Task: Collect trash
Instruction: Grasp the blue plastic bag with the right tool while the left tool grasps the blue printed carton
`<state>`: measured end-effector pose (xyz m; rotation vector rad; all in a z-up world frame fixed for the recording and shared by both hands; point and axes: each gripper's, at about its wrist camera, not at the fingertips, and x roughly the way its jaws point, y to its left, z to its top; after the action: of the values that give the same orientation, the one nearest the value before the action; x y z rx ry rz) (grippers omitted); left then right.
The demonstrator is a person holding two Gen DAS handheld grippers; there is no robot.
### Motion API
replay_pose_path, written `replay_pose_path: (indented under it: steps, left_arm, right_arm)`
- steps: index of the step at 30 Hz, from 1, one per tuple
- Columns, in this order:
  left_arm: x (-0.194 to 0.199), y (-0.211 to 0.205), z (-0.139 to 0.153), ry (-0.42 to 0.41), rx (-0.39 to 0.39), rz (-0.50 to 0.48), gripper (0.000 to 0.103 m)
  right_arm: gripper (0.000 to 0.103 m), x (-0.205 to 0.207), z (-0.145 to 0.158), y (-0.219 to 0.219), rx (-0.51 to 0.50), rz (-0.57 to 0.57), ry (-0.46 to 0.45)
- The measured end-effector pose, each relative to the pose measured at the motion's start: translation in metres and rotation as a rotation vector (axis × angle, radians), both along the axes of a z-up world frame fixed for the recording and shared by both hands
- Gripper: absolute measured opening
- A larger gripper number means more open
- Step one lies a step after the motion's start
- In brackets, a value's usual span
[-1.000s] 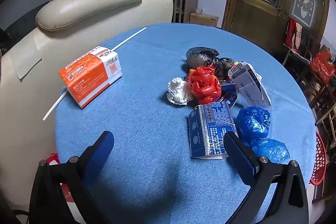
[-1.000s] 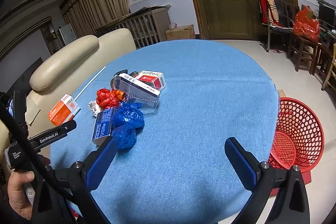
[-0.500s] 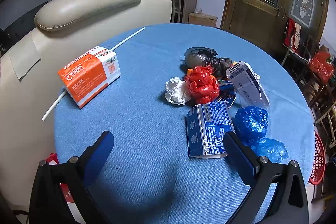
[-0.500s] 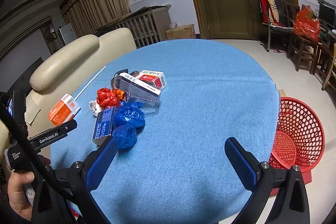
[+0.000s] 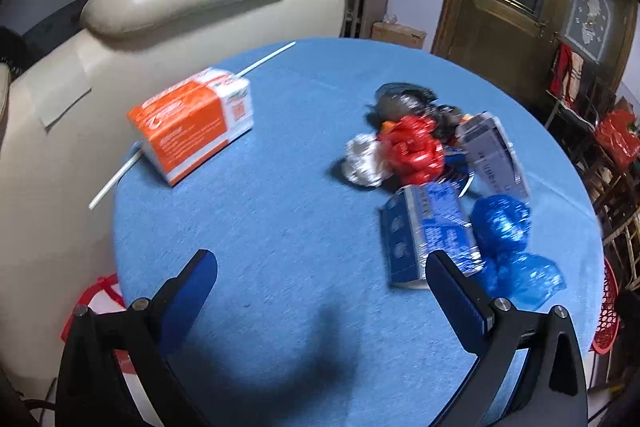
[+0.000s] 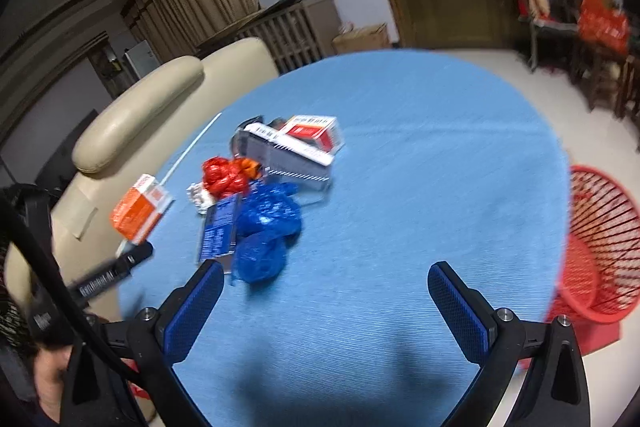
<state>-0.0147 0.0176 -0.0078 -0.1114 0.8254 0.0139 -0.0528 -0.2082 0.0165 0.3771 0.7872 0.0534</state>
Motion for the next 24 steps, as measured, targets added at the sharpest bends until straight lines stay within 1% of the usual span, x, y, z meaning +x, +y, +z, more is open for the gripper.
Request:
replay_pose_path:
  steps: [4, 7, 9, 13, 15, 16, 19, 21, 24]
  left_arm:
    - [0.000, 0.011, -0.010, 0.012, 0.018, 0.018, 0.103]
    - [0.001, 0.014, -0.014, 0.019, 0.020, 0.019, 0.103]
    - [0.001, 0.017, -0.015, 0.023, 0.018, 0.021, 0.103]
    - [0.003, 0.019, -0.016, 0.039, -0.002, 0.017, 0.103]
    - [0.005, 0.018, -0.015, 0.048, -0.010, 0.012, 0.103]
    - [0.006, 0.016, -0.015, 0.055, -0.012, 0.008, 0.103]
    - [0.010, 0.009, -0.012, 0.060, -0.019, -0.006, 0.103]
    - [0.013, 0.001, -0.011, 0.059, -0.020, -0.019, 0.103]
    - [0.019, -0.018, -0.008, 0.064, -0.031, -0.051, 0.103]
  right_arm:
    - [0.102, 0.036, -0.014, 0.014, 0.082, 0.055, 0.044]
    - [0.096, 0.067, -0.025, 0.025, 0.126, 0.083, 0.077]
    - [0.094, 0.084, -0.032, 0.031, 0.147, 0.090, 0.102]
    - [0.085, 0.116, -0.053, 0.043, 0.155, 0.088, 0.154]
    - [0.072, 0.125, -0.062, 0.048, 0.179, 0.101, 0.182]
    - [0.064, 0.129, -0.066, 0.051, 0.180, 0.115, 0.194]
    - [0.063, 0.124, -0.062, 0.052, 0.167, 0.142, 0.178]
    - [0.063, 0.116, -0.060, 0.047, 0.160, 0.137, 0.170]
    - [0.063, 0.096, -0.050, 0.035, 0.089, 0.117, 0.141]
